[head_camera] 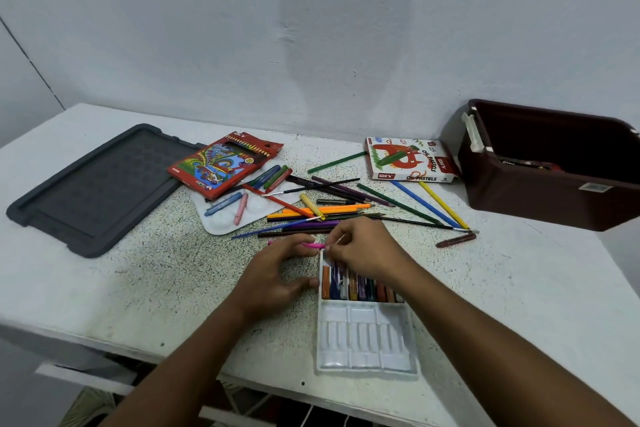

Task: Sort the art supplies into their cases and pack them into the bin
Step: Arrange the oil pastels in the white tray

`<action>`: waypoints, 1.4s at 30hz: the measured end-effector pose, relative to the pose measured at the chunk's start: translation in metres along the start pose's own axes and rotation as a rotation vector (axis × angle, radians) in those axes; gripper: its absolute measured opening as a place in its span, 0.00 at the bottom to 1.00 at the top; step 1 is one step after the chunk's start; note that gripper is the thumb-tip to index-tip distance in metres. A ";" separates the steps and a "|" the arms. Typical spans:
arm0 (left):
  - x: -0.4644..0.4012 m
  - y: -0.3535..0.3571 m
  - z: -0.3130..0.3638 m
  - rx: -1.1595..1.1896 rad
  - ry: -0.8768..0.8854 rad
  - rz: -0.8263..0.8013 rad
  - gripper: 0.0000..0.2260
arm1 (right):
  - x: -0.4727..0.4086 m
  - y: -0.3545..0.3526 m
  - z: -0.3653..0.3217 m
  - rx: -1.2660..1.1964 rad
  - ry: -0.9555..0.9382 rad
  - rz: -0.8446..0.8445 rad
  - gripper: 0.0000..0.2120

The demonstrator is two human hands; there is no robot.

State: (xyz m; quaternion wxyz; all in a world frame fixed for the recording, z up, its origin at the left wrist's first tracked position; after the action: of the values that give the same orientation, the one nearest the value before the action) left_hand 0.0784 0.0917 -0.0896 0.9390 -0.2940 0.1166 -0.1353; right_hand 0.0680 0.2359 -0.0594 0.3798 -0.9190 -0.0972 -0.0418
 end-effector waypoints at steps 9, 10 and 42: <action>0.000 -0.002 0.003 -0.022 0.021 0.016 0.29 | 0.001 0.000 -0.002 0.157 0.012 0.038 0.06; 0.000 -0.002 0.002 -0.023 0.021 0.018 0.30 | 0.001 -0.002 0.001 0.152 0.014 0.036 0.05; 0.008 0.020 0.031 -0.429 0.272 -0.006 0.23 | 0.046 -0.105 0.100 0.688 0.025 0.314 0.21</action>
State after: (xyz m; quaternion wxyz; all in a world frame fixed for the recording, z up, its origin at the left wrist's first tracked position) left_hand 0.0989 0.1209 -0.0779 0.8303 -0.4660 0.2672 -0.1487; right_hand 0.0909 0.3862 -0.0509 0.6692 -0.7408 0.0411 0.0407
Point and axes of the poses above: each hand's wrist, its own x-axis away from the middle knuckle, its own y-axis out of the palm, z = x × y, the point moved 10 cm from there along -x, towards the middle knuckle, and after that the axes turned 5 degrees about -y, right-handed, at the moved point
